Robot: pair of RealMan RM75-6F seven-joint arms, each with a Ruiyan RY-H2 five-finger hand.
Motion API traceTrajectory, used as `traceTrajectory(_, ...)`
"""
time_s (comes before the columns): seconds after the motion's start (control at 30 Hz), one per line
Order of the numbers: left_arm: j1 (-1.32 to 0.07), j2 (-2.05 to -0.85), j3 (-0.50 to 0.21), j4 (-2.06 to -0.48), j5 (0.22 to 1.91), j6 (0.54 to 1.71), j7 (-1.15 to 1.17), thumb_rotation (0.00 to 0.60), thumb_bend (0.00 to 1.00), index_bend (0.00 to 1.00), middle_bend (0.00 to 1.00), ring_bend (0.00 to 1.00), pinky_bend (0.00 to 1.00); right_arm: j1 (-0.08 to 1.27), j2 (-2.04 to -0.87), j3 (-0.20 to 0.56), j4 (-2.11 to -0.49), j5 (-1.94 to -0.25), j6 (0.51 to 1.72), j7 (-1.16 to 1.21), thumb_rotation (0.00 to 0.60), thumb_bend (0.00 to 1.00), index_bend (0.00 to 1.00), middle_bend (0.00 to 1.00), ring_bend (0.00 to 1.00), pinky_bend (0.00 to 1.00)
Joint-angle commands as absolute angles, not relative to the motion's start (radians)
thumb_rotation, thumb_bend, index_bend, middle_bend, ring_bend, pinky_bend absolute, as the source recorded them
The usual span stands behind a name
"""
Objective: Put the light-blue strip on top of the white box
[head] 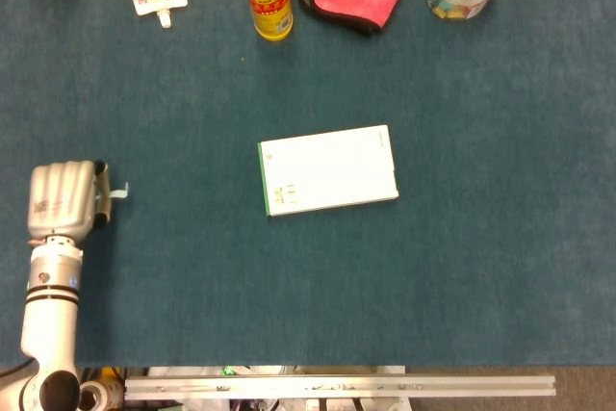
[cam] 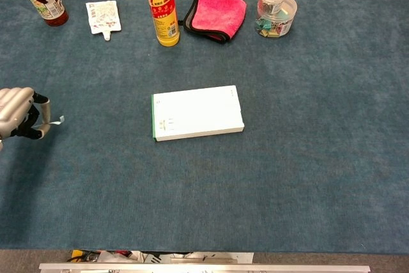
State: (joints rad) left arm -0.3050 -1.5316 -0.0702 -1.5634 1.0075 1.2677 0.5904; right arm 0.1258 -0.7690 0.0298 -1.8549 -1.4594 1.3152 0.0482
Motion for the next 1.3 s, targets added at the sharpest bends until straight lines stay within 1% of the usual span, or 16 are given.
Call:
traceTrajectory(0.03,-0.331,-1.516,-0.064,-1.579,1.091,1.269,0.575,0.600,0.39,0.59,0.88,0.94,1.00,0.127,-0.770,0.031,-1.860,-1.459,1.315,0.043,0.600,0.26,0.47,0.62,0.59,0.72)
traceTrajectory(0.37,-0.400,-1.544,-0.039,-1.556,1.364,1.308,0.579,0.600,0.39,0.58,0.88,0.94,1.00,0.130,-0.769,0.031,-1.880,-1.464,1.314,0.026,0.600,0.26,0.47,0.62,0.59,0.72)
traceTrajectory(0.63,-0.458,-1.610,-0.023,-1.499,1.499,1.306,0.748,0.600,0.39,0.57,0.88,0.94,1.00,0.130,-0.770,0.028,-1.880,-1.471,1.312,0.030,0.600,0.26,0.47,0.62,0.59,0.72)
traceTrajectory(0.93,-0.497,-1.713,-0.021,-1.432,1.560,1.282,0.919,0.600,0.39,0.57,0.88,0.94,1.00,0.131,-0.765,0.025,-1.869,-1.480,1.310,0.048,0.600,0.26,0.47,0.62,0.59,0.72)
traceTrajectory(1.3,-0.539,-1.839,-0.029,-1.338,1.595,1.237,1.052,0.600,0.39,0.56,0.88,0.94,1.00,0.138,-0.769,0.021,-1.857,-1.490,1.297,0.065,0.600,0.26,0.47,0.62,0.59,0.72)
